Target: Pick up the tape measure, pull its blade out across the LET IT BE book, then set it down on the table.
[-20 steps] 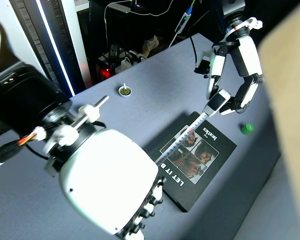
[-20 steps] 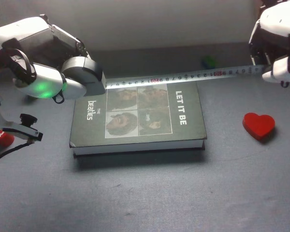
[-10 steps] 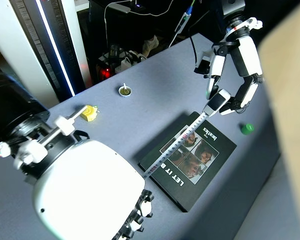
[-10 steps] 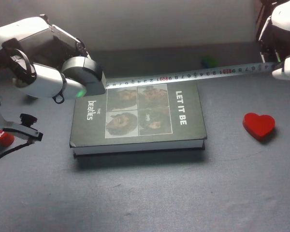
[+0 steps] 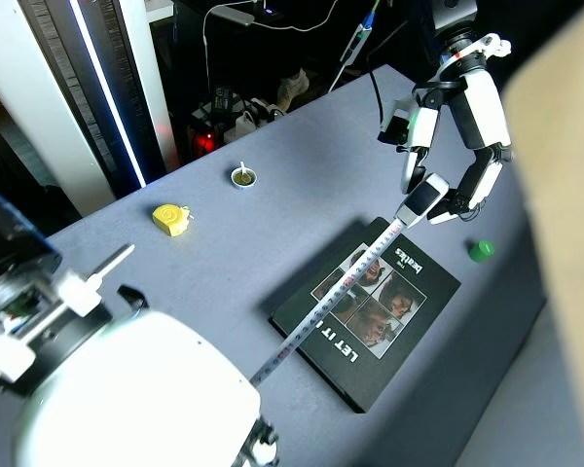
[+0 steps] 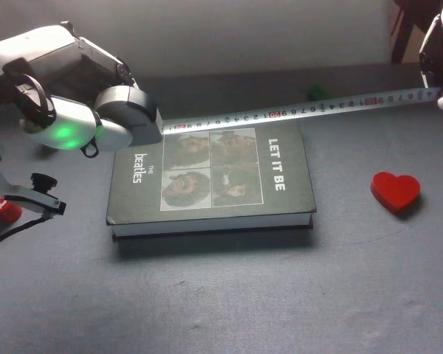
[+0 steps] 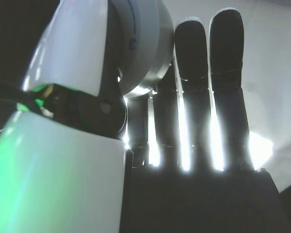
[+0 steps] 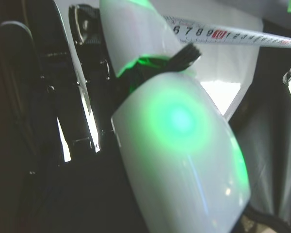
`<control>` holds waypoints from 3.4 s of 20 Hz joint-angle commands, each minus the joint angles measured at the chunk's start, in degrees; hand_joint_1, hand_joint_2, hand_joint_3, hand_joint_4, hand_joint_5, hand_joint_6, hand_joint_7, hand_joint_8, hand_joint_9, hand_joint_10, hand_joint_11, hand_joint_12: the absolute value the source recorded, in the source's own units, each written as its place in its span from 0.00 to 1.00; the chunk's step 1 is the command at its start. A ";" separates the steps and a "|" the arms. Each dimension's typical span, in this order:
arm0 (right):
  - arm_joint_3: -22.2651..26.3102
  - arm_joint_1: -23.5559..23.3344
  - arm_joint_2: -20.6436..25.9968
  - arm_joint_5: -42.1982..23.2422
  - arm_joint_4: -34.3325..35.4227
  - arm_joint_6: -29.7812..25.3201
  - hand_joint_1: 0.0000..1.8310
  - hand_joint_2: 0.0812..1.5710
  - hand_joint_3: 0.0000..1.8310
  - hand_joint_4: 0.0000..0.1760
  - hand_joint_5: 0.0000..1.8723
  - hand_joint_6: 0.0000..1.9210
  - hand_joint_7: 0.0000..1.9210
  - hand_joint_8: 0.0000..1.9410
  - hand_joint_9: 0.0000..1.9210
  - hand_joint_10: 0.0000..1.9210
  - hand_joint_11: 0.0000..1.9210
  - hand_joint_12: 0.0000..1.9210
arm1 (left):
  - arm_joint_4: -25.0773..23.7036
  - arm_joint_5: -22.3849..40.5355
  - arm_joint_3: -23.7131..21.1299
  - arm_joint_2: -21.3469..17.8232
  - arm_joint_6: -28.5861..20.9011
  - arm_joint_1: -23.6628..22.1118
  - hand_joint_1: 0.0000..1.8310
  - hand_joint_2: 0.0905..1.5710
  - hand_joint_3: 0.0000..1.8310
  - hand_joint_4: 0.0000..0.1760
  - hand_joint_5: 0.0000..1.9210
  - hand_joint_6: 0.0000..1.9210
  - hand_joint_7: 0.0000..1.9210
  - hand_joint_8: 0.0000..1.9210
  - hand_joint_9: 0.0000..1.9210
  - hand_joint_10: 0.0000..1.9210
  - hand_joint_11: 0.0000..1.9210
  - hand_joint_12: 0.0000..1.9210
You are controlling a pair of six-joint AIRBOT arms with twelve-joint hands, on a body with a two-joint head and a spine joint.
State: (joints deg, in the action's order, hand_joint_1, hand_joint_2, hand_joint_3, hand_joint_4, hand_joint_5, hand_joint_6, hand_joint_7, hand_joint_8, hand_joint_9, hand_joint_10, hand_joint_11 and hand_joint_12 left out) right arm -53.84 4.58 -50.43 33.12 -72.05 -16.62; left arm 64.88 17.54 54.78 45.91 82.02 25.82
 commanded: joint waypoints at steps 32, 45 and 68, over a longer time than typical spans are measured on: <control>5.95 1.28 1.48 0.80 -2.71 3.30 0.05 0.62 0.00 0.11 0.00 0.00 0.00 0.00 0.00 0.00 0.00 0.12 | -4.50 3.03 1.50 -0.66 -0.06 1.40 0.75 0.70 0.00 0.00 0.46 0.51 0.53 0.51 0.44 0.68 0.40 0.62; 18.05 2.14 0.03 10.07 -16.28 -12.16 0.03 0.63 0.00 0.09 0.00 0.00 0.00 0.00 0.00 0.00 0.00 0.17 | -7.70 1.57 10.62 1.19 -8.09 6.98 0.75 0.70 0.00 0.00 0.47 0.49 0.54 0.50 0.44 0.67 0.40 0.63; 18.28 3.43 0.13 9.27 -17.88 -16.57 0.04 0.64 0.00 0.08 0.00 0.00 0.02 0.00 0.00 0.00 0.00 0.23 | -11.00 1.56 12.66 -0.79 -14.98 14.32 0.75 0.70 0.00 0.00 0.46 0.51 0.53 0.51 0.45 0.67 0.40 0.62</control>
State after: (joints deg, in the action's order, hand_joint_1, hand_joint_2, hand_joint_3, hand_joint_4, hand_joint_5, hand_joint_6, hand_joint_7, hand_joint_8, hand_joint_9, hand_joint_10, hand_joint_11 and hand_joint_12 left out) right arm -35.64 8.47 -50.65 42.00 -85.78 -32.80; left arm 54.57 14.20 67.13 45.71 67.31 40.64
